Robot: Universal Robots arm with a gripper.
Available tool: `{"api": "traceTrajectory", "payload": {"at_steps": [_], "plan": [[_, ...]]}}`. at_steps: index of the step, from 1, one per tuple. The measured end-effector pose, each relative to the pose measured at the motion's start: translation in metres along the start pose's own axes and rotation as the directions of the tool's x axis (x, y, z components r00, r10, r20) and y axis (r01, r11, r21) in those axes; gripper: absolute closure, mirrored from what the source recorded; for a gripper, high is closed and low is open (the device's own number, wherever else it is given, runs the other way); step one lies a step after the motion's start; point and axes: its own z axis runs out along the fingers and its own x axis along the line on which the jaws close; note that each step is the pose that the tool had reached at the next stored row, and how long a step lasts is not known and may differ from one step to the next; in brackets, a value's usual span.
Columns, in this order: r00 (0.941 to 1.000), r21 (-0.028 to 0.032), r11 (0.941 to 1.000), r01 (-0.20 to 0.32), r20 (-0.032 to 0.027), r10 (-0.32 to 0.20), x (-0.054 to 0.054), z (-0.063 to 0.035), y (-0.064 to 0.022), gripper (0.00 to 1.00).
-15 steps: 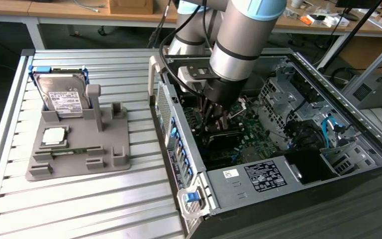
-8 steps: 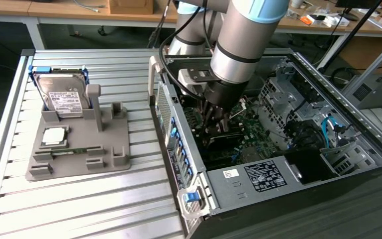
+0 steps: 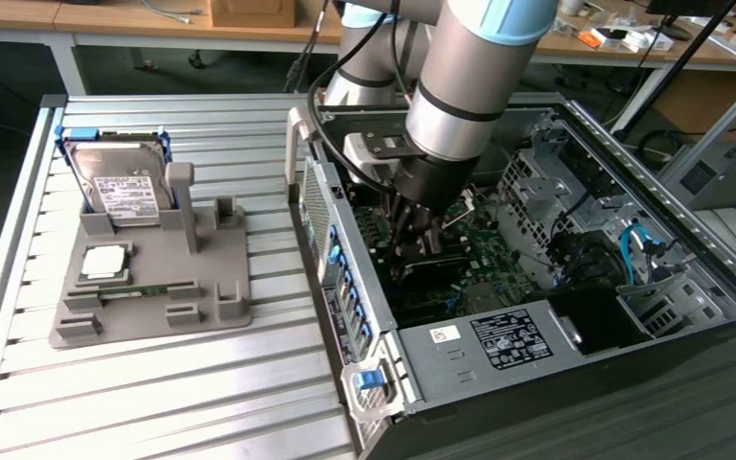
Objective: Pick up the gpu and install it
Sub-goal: 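Press down on the gpu until it lock into place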
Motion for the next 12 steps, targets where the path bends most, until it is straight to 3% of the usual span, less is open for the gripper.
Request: {"api": "traceTrajectory", "payload": {"at_steps": [6, 9, 12], "plan": [[1.0, -0.0001, 1.0, 0.001, -0.0003, -0.001, -0.001, -0.0201, 0.0009, 0.89], [1.0, 0.0001, 1.0, 0.001, 0.0022, -0.001, -0.001, -0.0206, 0.0042, 0.89], [1.0, 0.0014, 1.0, 0.001, 0.0026, -0.001, -0.001, -0.0203, 0.0136, 0.89]]}}
